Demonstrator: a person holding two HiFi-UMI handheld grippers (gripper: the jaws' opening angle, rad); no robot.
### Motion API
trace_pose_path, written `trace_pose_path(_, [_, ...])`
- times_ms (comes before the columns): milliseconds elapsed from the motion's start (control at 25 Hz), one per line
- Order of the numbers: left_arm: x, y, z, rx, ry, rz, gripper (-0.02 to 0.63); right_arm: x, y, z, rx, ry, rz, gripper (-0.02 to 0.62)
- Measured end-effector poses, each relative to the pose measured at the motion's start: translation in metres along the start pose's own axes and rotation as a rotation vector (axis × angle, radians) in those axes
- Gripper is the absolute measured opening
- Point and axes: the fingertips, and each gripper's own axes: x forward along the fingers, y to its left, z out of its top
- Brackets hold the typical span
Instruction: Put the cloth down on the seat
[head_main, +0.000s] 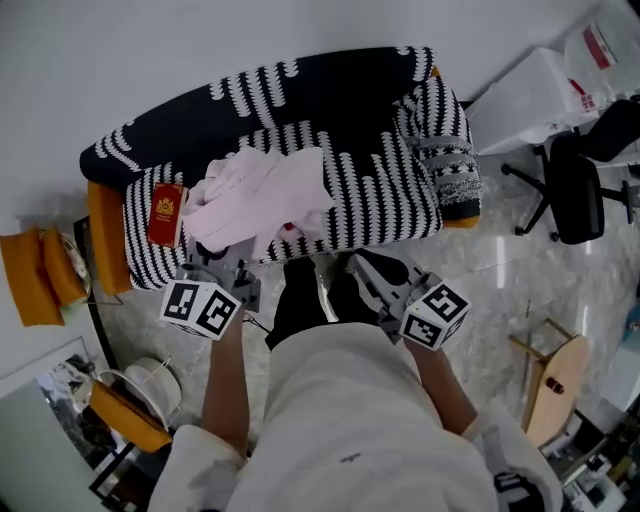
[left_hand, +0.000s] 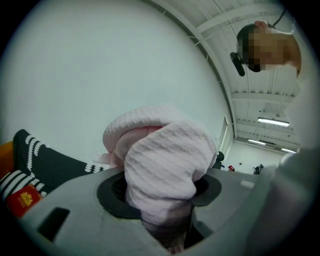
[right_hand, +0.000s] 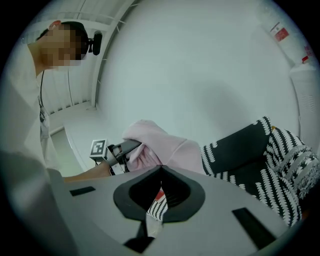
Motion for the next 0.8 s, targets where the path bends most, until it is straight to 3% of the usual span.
trace_pose_path(400, [0.047, 0.028, 0.004, 0.015, 0.051, -0.133, 0.233, 0.041, -0.004, 0.046, -0.041, -0.08, -0.105, 0.008])
trace_pose_path(800, [0.094, 0.076, 0.02, 0.009, 0.084, -0.239, 0.233, 0.087, -0.009, 0.066, -0.038, -0.141, -0.219, 0.008])
